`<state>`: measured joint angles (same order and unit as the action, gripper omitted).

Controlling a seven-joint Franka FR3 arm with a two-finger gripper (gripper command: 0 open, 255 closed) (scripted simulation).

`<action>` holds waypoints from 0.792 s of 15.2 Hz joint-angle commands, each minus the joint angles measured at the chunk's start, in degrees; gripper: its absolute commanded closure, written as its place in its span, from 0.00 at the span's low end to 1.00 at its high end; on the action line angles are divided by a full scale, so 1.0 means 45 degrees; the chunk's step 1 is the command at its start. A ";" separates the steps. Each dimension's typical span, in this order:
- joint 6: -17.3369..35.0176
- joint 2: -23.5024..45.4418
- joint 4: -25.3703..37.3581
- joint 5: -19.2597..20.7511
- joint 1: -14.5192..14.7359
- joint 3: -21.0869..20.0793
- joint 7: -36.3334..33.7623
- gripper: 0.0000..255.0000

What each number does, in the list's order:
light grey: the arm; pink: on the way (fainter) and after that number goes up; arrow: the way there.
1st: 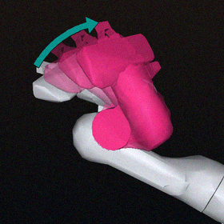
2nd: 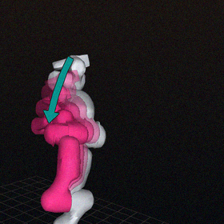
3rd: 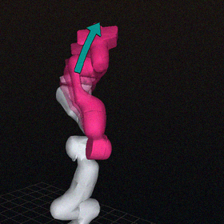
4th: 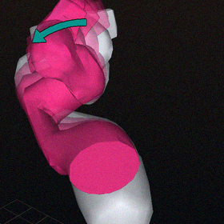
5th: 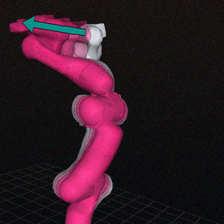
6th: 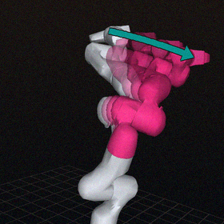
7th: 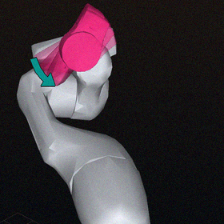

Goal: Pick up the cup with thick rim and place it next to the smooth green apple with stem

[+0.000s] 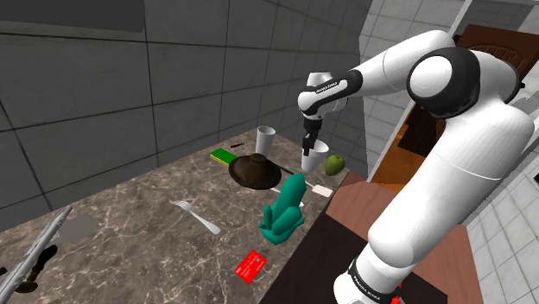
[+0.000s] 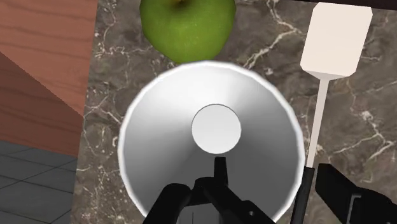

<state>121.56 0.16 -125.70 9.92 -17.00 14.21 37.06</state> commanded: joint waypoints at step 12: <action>-0.1618 -0.0559 0.1051 -0.0021 0.0128 -0.0136 -0.0021 0.00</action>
<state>114.39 -2.34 -121.03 9.83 -16.44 13.61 36.98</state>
